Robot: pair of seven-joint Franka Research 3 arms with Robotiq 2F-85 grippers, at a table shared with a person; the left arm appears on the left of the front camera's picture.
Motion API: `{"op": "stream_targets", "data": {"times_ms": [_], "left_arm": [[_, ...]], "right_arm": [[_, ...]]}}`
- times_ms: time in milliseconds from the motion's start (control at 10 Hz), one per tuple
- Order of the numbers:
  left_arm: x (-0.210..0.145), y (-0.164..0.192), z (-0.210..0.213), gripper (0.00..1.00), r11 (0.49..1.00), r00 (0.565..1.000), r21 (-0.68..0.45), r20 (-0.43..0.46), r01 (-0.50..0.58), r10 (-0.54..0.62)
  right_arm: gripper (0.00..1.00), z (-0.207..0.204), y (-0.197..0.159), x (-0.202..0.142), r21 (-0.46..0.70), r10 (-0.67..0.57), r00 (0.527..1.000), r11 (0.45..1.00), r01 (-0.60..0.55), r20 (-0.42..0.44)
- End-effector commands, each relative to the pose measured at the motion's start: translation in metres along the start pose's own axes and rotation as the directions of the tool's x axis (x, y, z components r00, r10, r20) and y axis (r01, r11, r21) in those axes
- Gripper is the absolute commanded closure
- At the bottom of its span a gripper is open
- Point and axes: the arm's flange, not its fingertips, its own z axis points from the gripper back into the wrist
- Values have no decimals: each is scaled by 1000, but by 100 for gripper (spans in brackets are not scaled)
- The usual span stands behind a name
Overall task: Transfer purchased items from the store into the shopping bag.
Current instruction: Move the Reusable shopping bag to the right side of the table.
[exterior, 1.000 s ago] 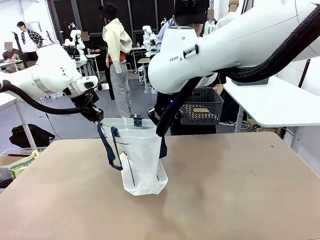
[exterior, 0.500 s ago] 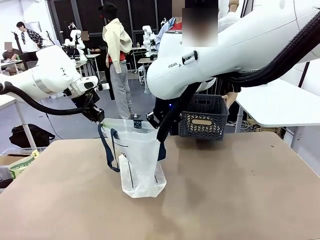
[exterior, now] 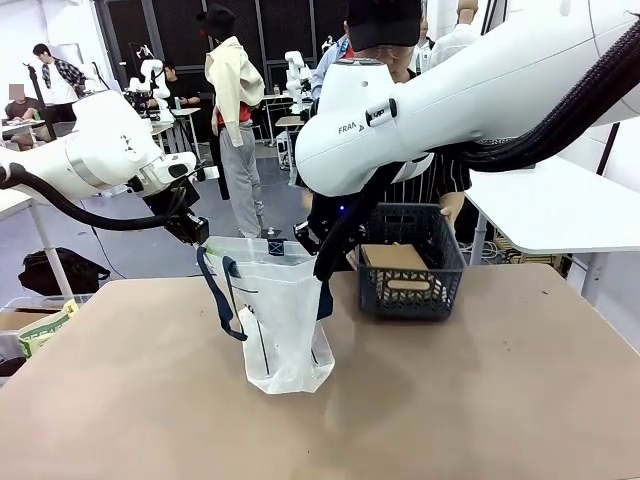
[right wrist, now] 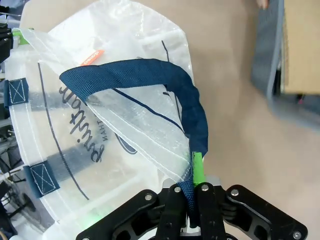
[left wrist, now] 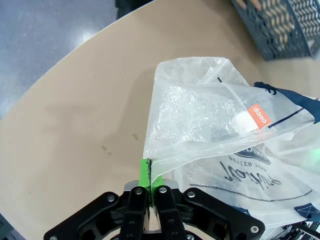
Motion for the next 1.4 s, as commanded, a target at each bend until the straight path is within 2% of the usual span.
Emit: {"op": "stream_targets", "data": {"times_ms": [0, 1300], "left_arm": [[-4, 2, 3, 100, 1000, 1000, 8, -3, -8, 8], [-4, 2, 3, 100, 1000, 1000, 8, -3, -8, 8]], "right_arm": [[100, 1, -3, 0, 11, -11, 1000, 1000, 11, -4], [100, 1, -3, 0, 11, -11, 1000, 1000, 11, -4]]}}
